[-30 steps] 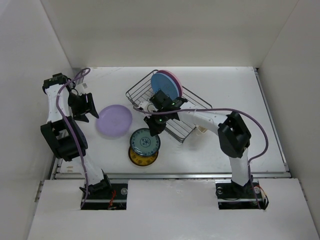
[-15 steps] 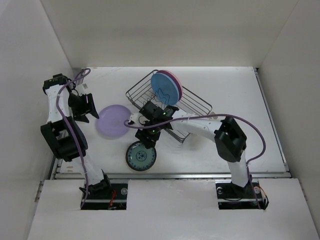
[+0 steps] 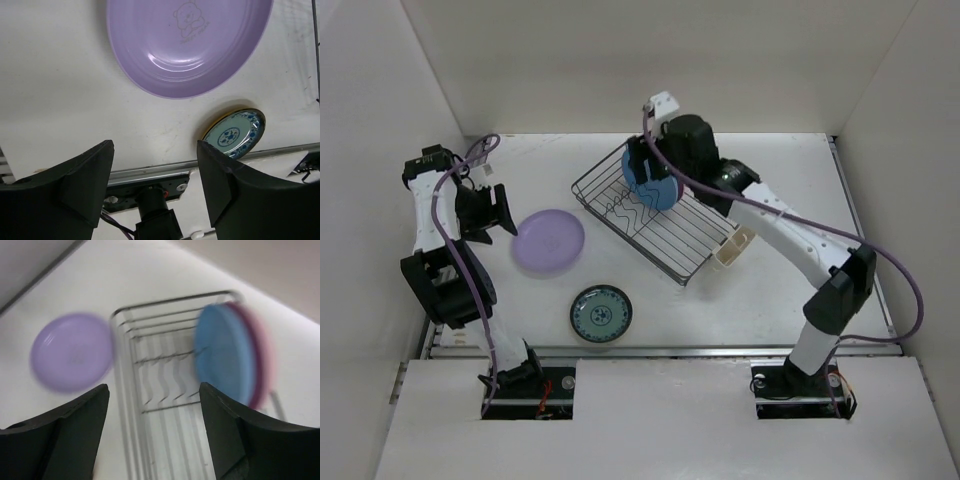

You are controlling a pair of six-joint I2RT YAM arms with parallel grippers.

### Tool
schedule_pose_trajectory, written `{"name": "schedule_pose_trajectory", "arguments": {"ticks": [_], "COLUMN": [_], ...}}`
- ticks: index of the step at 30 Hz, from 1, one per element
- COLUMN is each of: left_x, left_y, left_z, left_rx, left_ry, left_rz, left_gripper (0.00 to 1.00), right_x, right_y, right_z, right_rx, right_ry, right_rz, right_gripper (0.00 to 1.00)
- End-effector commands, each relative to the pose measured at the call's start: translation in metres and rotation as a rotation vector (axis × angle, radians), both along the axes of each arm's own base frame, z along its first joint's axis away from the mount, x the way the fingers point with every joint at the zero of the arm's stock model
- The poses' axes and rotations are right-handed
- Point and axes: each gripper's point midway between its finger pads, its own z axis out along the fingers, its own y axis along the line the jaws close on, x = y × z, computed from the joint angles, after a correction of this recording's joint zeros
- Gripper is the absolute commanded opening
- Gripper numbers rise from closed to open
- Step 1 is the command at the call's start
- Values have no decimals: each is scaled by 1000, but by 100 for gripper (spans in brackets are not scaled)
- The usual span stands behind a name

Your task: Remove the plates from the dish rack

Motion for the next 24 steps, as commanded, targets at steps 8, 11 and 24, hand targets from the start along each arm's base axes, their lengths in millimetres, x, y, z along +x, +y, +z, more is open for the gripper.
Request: {"name": "schedule_pose_trajectory", "arguments": {"ticks": [8, 11, 24], "left_x": [-9, -1, 24], "left_y": [11, 24, 11], "left_z": [37, 63, 134], "left_rx": [140, 234, 179], "left_ry": [-138, -225, -579], "left_rz": [-41, -32, 63], "left_gripper": [100, 100, 100], "right_x": [112, 118, 129], "right_y": [-72, -70, -67], "right_z": [-24, -35, -79], "right_rx": [-48, -57, -165], "right_ry": [31, 31, 47], "right_rz": [-439, -414, -395], "right_gripper": [65, 57, 48]}}
